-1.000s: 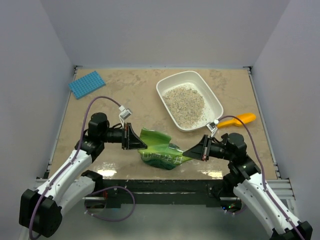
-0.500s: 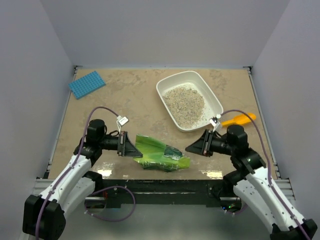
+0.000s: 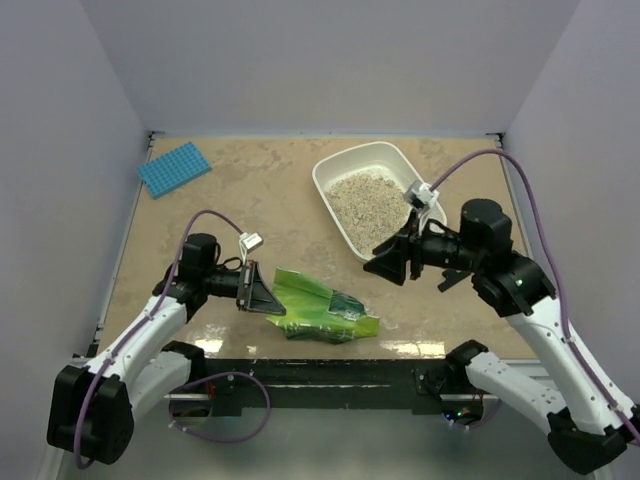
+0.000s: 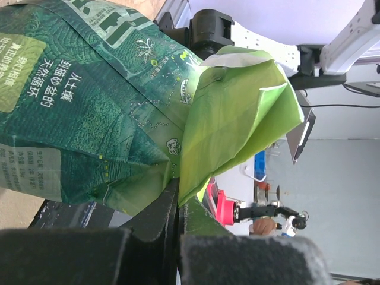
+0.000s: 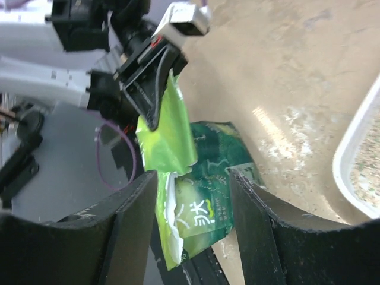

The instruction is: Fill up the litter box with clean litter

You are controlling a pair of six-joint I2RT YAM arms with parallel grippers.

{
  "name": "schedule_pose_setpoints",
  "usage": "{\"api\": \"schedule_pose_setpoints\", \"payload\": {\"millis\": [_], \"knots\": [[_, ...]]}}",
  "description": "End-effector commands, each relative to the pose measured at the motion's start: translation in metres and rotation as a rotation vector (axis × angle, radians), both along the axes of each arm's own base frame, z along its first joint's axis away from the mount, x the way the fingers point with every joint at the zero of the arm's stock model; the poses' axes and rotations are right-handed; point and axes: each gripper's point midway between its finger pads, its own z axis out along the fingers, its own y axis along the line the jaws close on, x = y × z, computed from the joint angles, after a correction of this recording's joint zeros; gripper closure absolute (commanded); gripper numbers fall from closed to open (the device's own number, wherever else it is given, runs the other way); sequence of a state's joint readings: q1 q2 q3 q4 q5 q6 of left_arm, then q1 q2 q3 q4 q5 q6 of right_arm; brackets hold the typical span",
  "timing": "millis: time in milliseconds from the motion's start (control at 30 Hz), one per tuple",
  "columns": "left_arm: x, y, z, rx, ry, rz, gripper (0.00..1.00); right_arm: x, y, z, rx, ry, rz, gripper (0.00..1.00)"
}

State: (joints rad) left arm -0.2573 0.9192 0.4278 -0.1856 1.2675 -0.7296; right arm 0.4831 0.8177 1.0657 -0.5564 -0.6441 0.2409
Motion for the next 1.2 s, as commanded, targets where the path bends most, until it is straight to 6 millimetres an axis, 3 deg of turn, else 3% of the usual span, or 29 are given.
{"api": "schedule_pose_setpoints", "payload": {"millis": [0,67,100,133,167,200,333,533,733,867,1167], "knots": [[0.015,0.0,-0.009,0.064,-0.013,0.051,1.0,-0.021,0.031,-0.005,-0.078,-0.083,0.194,0.45],[0.018,-0.001,-0.008,0.065,-0.015,0.053,1.0,-0.024,0.048,-0.005,-0.101,-0.112,0.189,0.44],[0.02,-0.001,-0.008,0.067,-0.011,0.054,1.0,-0.044,0.07,-0.01,-0.129,-0.113,0.26,0.44],[0.021,-0.001,-0.007,0.068,-0.011,0.054,1.0,-0.051,0.08,-0.015,-0.161,-0.114,0.271,0.44],[0.022,-0.002,-0.007,0.069,-0.011,0.052,1.0,-0.042,0.086,-0.026,-0.236,-0.138,0.198,0.43],[0.022,-0.001,-0.008,0.072,-0.002,0.052,1.0,-0.066,0.106,-0.043,-0.316,-0.143,0.27,0.42],[0.024,-0.002,-0.009,0.077,0.0,0.052,1.0,-0.072,0.124,-0.074,-0.494,-0.221,0.218,0.4],[0.024,-0.001,-0.011,0.086,0.002,0.055,1.0,-0.057,0.116,-0.057,-0.528,-0.346,0.073,0.39],[0.024,-0.002,-0.012,0.085,0.005,0.054,1.0,-0.06,0.111,-0.077,-0.648,-0.385,0.106,0.41],[0.024,-0.002,-0.014,0.087,0.014,0.053,1.0,-0.071,0.114,-0.083,-0.654,-0.392,0.148,0.41],[0.024,-0.002,-0.014,0.098,0.023,0.045,1.0,-0.075,0.114,-0.105,-0.708,-0.39,0.186,0.4]]}}
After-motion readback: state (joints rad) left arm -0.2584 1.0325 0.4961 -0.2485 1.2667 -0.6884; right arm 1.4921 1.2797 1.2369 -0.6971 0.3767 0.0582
